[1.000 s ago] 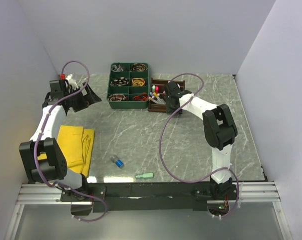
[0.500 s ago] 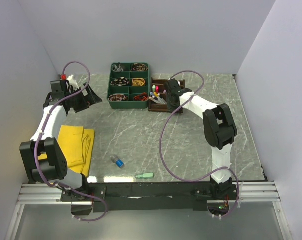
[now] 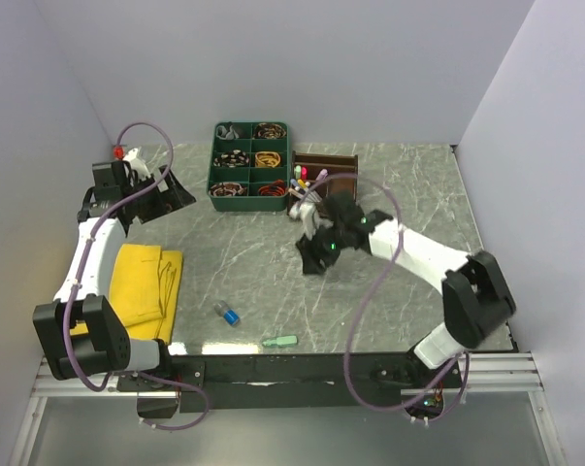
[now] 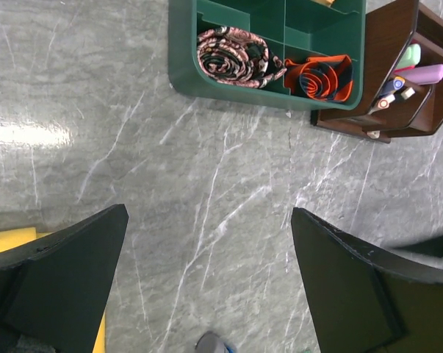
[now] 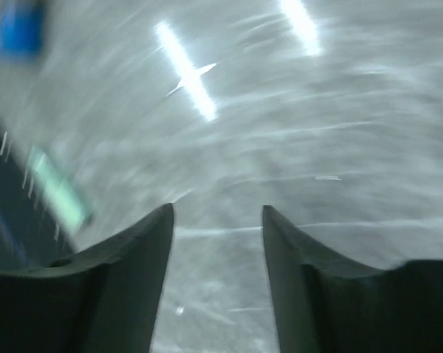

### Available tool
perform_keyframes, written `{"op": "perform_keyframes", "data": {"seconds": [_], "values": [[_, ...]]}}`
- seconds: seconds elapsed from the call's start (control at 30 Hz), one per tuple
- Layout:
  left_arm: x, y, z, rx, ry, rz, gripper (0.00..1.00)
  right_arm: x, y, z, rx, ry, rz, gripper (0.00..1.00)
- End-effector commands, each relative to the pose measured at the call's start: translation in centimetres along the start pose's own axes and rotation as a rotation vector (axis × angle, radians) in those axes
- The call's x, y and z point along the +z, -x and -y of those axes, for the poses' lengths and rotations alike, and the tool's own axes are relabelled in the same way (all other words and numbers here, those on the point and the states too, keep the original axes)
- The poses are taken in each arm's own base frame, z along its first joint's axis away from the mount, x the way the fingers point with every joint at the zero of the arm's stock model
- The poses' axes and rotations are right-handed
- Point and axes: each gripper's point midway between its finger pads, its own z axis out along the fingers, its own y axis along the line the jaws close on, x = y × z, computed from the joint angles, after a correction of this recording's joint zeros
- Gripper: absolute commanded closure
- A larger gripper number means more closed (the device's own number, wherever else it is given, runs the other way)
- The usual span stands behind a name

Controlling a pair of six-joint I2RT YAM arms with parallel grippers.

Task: Sort the stationery into containers
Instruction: Pick up the stationery from the center of the board.

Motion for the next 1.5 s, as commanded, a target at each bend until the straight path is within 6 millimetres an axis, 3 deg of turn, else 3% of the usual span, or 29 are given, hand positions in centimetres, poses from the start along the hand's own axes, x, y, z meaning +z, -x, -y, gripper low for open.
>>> {"op": "perform_keyframes", "data": {"seconds": [0.0, 0.03, 0.07, 0.1, 0.13, 0.17, 0.2, 0.27, 0.43, 0.67, 1.1, 1.33, 1.47], "values": [[-0.6, 0.1, 1.1, 0.038, -0.026, 0.042, 0.01, 0.3, -3.7, -6.7, -0.396, 0.233, 0.020, 0.36], [-0.6, -0.1, 1.0, 0.039, -0.021, 0.043, 0.01, 0.6, -4.0, -8.2, -0.433, 0.236, 0.023, 0.34], [-0.7, 0.0, 1.0, 0.044, -0.021, 0.049, 0.01, 0.9, -3.9, -8.6, -0.443, 0.224, 0.040, 0.32], [-0.9, 0.0, 1.0, 0.051, -0.018, 0.058, 0.00, 1.3, -5.0, -9.2, -0.400, 0.222, 0.022, 0.31], [-0.9, 0.0, 0.9, 0.054, -0.012, 0.065, 0.01, 1.5, -5.0, -9.0, -0.388, 0.166, 0.029, 0.31], [-0.8, 0.1, 0.7, 0.054, -0.001, 0.072, 0.01, 1.9, -4.5, -10.0, -0.403, 0.157, 0.065, 0.31], [-1.0, 0.3, 0.7, 0.057, 0.003, 0.084, 0.01, 2.2, -5.5, -10.5, -0.379, 0.150, 0.052, 0.31], [-1.2, 0.4, 0.6, 0.057, 0.011, 0.102, 0.01, 2.3, -5.1, -11.9, -0.426, 0.135, 0.107, 0.30], [-2.3, 0.6, 0.8, 0.082, 0.023, 0.132, 0.01, 3.1, -6.9, -13.8, -0.525, 0.167, 0.093, 0.29], [-3.7, 0.7, 1.0, 0.115, 0.040, 0.167, 0.01, 4.8, -7.8, -14.6, -0.687, 0.155, 0.038, 0.28], [-4.3, 0.8, 1.3, 0.122, 0.034, 0.186, 0.01, 5.6, -10.3, -16.2, -0.703, 0.214, -0.070, 0.31], [-4.4, 0.9, 1.4, 0.116, 0.036, 0.191, 0.01, 6.2, -10.9, -16.2, -0.697, 0.212, -0.119, 0.47], [-4.3, 0.7, 1.3, 0.110, 0.035, 0.187, 0.01, 6.3, -10.9, -16.2, -0.685, 0.205, -0.129, 0.49]]}}
